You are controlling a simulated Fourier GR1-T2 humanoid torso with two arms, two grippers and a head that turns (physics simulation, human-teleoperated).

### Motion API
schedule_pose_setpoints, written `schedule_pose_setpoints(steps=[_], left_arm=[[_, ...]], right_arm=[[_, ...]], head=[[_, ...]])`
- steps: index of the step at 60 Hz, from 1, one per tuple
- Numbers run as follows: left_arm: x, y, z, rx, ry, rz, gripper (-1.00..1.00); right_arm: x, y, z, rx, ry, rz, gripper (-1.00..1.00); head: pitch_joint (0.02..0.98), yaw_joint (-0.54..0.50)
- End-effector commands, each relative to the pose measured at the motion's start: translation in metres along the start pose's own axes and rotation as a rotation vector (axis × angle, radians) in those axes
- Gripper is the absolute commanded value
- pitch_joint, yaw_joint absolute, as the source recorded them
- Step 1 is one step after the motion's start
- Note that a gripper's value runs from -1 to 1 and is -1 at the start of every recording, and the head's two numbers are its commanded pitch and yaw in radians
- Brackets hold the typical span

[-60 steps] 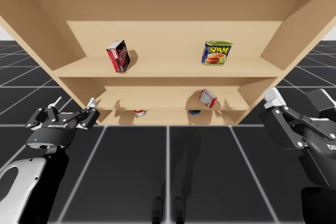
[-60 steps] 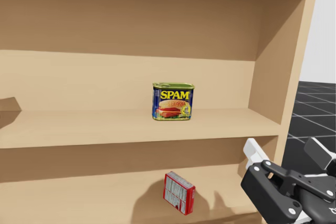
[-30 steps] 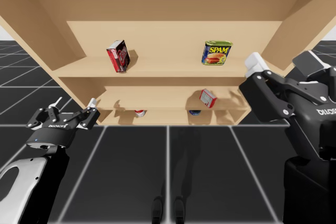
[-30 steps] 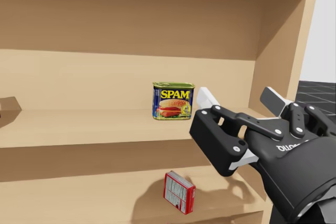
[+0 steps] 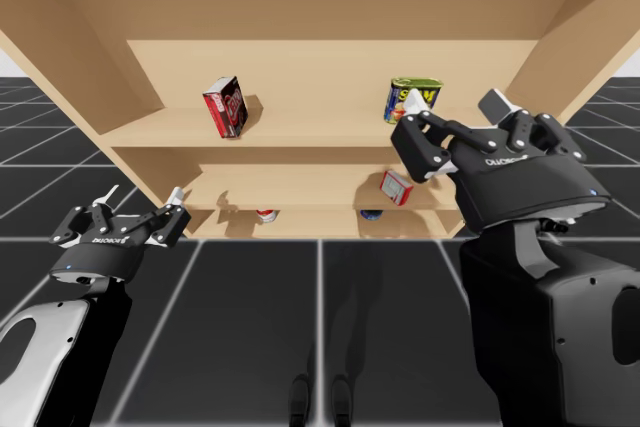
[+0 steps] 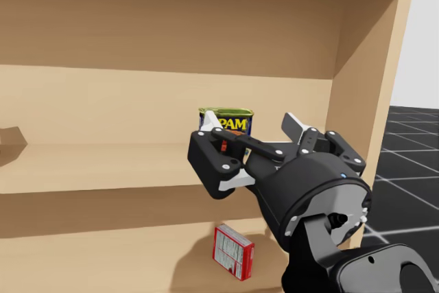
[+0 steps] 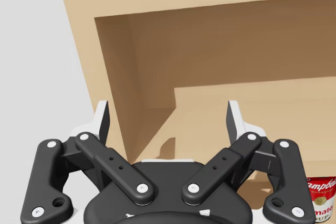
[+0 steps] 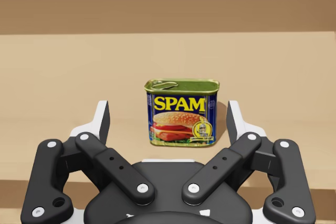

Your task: Find the potted meat can on the shelf and bring it to me.

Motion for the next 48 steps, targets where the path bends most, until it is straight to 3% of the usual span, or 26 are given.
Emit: schedule_pose_setpoints(steps=[1,29,48], left_arm=[[0.0,0.0,0.0,0.001,-0.001,0.001,-1.0],[0.001,0.002,0.0,0.003,-0.004,0.007,-1.0],[0.001,0.002,0.001,0.002,-0.001,0.005,-1.0]], right_arm=[[-0.024,0.005,-0.017,-0.025,0.222,0.005,-1.0],[-0.035,0.007,-0.063,-0.091,0.26,0.029,-1.0],[-0.039,0.003,-0.088,-0.144,0.258,0.072,-1.0]], head=[[0.262,-0.27],[0.265,-0.26],[0.267,-0.26]])
